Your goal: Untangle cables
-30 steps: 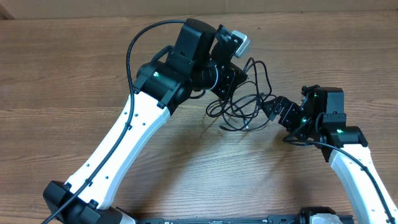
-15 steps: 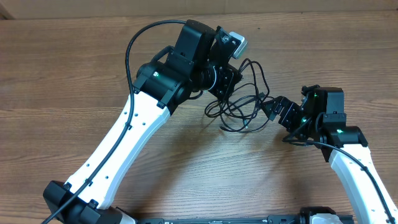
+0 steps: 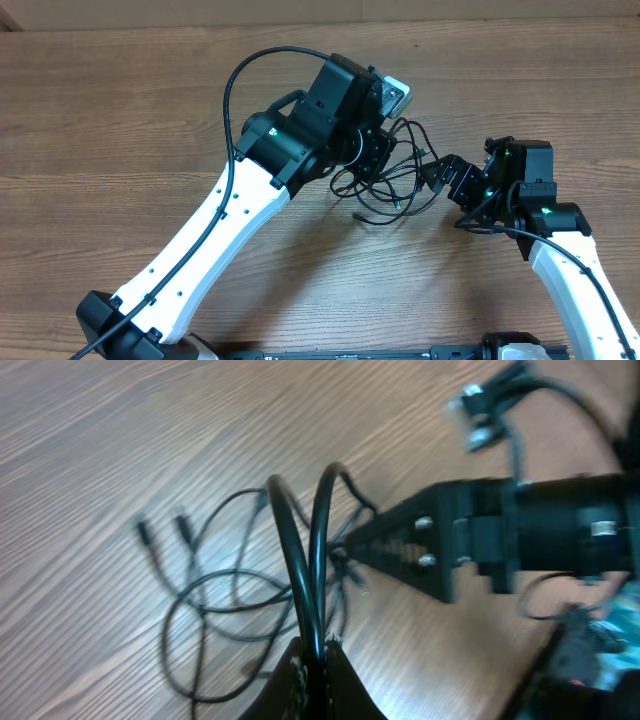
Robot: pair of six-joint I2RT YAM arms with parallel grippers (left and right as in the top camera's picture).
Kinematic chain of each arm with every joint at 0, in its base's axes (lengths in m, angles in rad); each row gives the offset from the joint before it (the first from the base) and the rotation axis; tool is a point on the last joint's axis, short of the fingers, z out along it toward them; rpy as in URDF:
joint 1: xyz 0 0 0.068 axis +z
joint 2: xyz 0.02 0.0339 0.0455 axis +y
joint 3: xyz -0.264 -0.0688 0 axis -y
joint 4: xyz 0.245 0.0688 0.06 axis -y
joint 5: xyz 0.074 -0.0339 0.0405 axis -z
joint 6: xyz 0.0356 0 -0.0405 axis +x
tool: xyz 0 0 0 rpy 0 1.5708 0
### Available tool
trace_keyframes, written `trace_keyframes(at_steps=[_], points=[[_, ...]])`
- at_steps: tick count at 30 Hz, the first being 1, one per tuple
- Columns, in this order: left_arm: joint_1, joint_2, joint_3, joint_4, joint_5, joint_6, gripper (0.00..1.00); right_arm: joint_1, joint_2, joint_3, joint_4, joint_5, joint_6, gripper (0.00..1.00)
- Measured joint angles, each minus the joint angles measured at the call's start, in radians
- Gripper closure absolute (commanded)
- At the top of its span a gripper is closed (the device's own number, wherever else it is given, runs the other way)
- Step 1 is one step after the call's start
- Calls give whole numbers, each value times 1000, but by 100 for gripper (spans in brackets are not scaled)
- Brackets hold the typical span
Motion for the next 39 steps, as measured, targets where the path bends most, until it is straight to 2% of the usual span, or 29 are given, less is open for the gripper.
trace_keyframes(at_steps=[5,10,23,39], points=[[0,0,0,-55,-190,-17,96,0,0,0,0,0,0,0],[0,6,0,-69,-246,-32,96,0,0,0,-1,0,0,0],[0,38,0,-17,-173,-55,96,0,0,0,0,0,0,0],[0,38,0,-17,-170,-55,96,0,0,0,0,0,0,0]])
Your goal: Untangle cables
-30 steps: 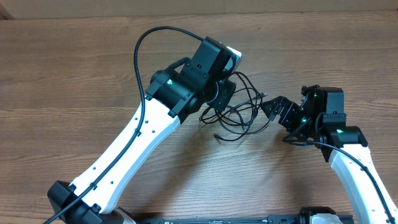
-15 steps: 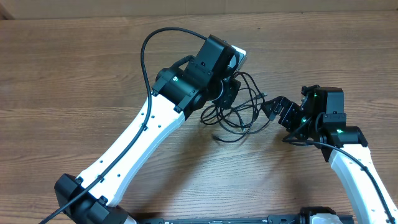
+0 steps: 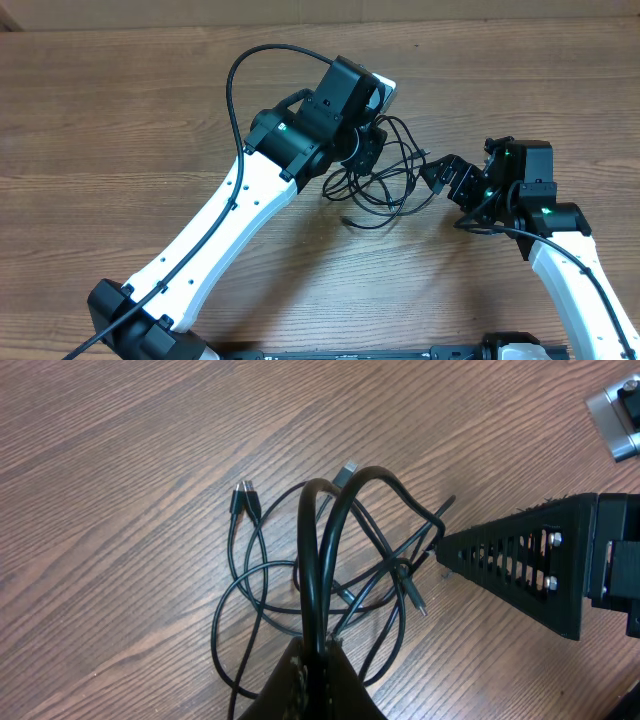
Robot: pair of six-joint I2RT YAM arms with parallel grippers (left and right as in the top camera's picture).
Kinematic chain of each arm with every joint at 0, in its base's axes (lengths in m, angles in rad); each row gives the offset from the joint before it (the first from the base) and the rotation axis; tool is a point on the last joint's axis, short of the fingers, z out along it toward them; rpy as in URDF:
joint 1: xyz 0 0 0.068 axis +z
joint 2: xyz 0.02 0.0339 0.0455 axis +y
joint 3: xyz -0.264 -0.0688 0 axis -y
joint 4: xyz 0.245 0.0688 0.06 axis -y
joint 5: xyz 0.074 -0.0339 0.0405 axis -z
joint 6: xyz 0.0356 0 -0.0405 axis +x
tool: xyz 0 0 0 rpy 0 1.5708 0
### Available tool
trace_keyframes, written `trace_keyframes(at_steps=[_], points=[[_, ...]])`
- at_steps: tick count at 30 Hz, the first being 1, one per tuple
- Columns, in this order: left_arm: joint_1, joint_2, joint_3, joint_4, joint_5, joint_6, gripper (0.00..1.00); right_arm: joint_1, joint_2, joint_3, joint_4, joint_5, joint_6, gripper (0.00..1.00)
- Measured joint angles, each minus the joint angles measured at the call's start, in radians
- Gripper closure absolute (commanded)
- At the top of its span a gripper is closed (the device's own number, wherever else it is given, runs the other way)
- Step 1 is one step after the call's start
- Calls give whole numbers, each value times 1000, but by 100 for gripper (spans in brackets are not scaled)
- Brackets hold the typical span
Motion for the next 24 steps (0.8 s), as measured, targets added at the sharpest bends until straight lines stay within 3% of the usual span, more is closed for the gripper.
trace_keyframes(at_steps=[17,24], points=[[0,0,0,-7,0,0,96,0,0,0,0,0,0,0],[0,0,0,-77,58,2,96,0,0,0,22,0,0,0]])
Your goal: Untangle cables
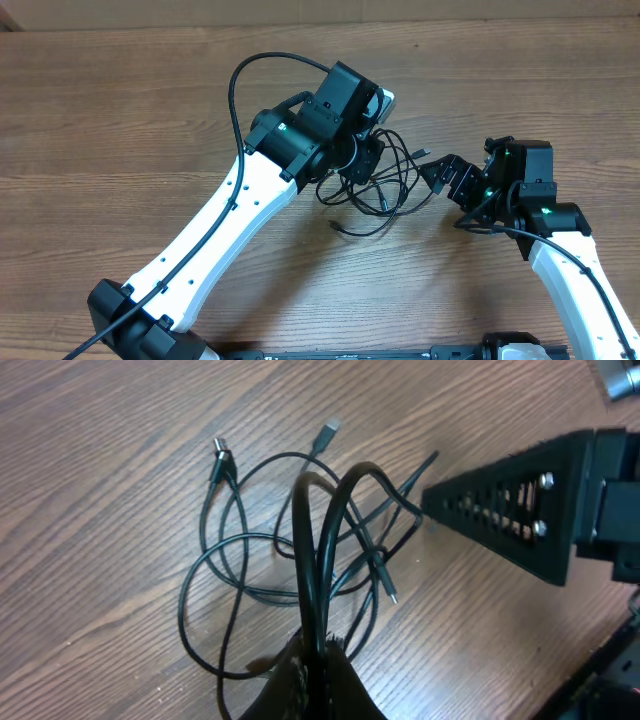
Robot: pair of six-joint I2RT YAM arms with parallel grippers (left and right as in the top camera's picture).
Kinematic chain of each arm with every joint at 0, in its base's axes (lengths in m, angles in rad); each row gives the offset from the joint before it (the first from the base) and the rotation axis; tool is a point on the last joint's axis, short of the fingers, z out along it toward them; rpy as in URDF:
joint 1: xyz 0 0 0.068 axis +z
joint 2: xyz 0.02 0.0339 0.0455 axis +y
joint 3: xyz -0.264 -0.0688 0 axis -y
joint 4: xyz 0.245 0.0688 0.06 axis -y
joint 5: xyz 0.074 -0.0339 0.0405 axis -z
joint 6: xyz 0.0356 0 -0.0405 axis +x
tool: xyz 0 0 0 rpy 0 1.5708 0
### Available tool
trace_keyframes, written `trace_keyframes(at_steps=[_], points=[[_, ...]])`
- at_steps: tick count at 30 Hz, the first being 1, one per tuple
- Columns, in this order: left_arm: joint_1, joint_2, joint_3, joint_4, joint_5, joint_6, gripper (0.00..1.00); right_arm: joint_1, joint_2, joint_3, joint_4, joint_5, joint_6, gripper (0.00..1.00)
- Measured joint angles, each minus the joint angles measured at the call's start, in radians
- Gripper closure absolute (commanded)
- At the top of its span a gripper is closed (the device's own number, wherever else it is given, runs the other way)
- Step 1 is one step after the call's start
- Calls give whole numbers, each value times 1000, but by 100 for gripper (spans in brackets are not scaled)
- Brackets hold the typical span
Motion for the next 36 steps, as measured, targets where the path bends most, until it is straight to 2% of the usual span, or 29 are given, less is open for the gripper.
trace_keyframes(at_steps=[5,7,9,12,14,15,17,24,28,35,36], points=[[27,0,0,7,44,3,96,0,0,0,31,4,0,0],[68,0,0,34,125,13,96,0,0,0,26,5,-1,0],[110,0,3,54,249,40,96,0,0,0,5,5,-9,0],[224,-5,36,69,514,72,96,0,0,0,-23,-6,-51,0],[275,-8,38,85,627,76,96,0,0,0,-20,-56,-86,0],[303,-8,39,97,731,79,96,0,0,0,-16,-76,-101,0],[307,-8,39,116,854,79,96,0,0,0,-14,-103,-111,0],[305,-8,39,173,1044,79,96,0,0,0,20,-239,-120,0],[305,-8,40,274,1145,72,96,0,1,0,95,-427,-122,0],[303,-10,41,317,1171,44,96,70,1,0,140,-546,-122,0],[303,-10,41,314,1169,44,96,85,1,0,165,-549,-122,4]])
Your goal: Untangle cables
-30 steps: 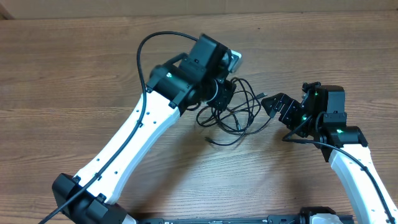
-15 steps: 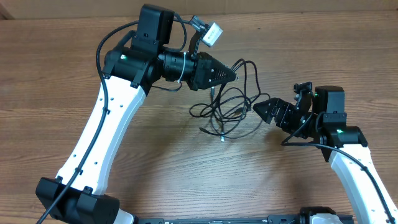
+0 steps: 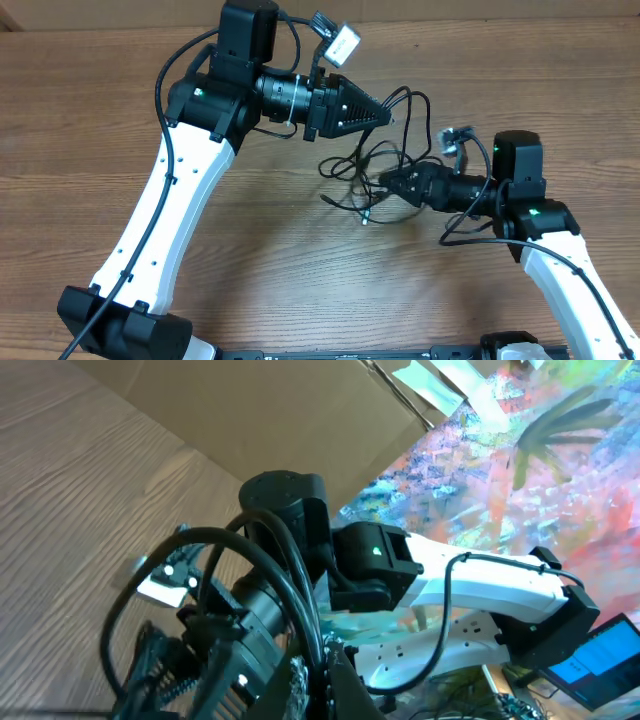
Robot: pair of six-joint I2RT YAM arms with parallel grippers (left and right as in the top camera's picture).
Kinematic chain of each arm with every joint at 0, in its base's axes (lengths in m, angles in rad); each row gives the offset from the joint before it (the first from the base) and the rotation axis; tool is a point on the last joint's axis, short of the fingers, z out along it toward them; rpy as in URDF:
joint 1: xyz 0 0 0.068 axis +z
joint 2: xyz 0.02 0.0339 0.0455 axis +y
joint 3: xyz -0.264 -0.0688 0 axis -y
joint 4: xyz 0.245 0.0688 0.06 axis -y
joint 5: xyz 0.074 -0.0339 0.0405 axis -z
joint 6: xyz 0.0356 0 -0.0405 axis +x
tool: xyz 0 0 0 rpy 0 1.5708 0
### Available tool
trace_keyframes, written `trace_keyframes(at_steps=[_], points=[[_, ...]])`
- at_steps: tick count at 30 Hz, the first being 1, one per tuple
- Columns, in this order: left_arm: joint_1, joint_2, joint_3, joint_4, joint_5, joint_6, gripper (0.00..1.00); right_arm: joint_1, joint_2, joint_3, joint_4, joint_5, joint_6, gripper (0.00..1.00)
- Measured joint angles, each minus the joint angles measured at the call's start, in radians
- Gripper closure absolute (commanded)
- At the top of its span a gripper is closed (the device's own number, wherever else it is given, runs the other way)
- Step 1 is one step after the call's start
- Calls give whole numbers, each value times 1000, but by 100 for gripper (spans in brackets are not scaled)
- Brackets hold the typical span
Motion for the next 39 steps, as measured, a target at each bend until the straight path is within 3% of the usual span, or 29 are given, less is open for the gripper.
trace_keyframes(at_steps=[3,4,5,6,7,10,13,18,22,24,25,26,29,34,37,39], points=[[0,0,0,-39,-4,-4,96,12,0,0,7,31,12,21],[0,0,0,-45,-4,-4,96,12,0,0,8,36,18,31],[0,0,0,-48,-10,-3,96,12,0,0,7,37,18,41],[0,0,0,-53,-29,-4,96,12,0,0,10,34,17,64],[0,0,0,-61,-60,-4,96,12,0,0,10,27,19,74],[0,-2,6,-149,-254,-8,96,12,0,0,11,24,20,90],[0,-3,7,-219,-410,-15,96,12,0,0,12,53,17,96],[0,-3,7,-257,-444,-15,96,12,0,0,45,137,85,96],[16,-3,7,-260,-415,-14,96,12,0,14,148,60,138,95],[40,-4,8,-259,-412,2,96,12,0,34,248,-23,146,75],[60,-5,8,-260,-412,7,96,12,0,51,260,-55,149,53],[89,-5,8,-269,-411,9,96,12,0,53,256,-61,147,39],[157,-5,8,-337,-409,25,96,12,0,57,106,63,149,21],[198,-5,8,-413,-408,133,96,12,0,58,47,207,152,18],[198,-5,8,-415,-408,169,96,12,0,57,79,175,151,17],[198,-5,8,-415,-402,195,96,12,0,58,193,97,154,17]])
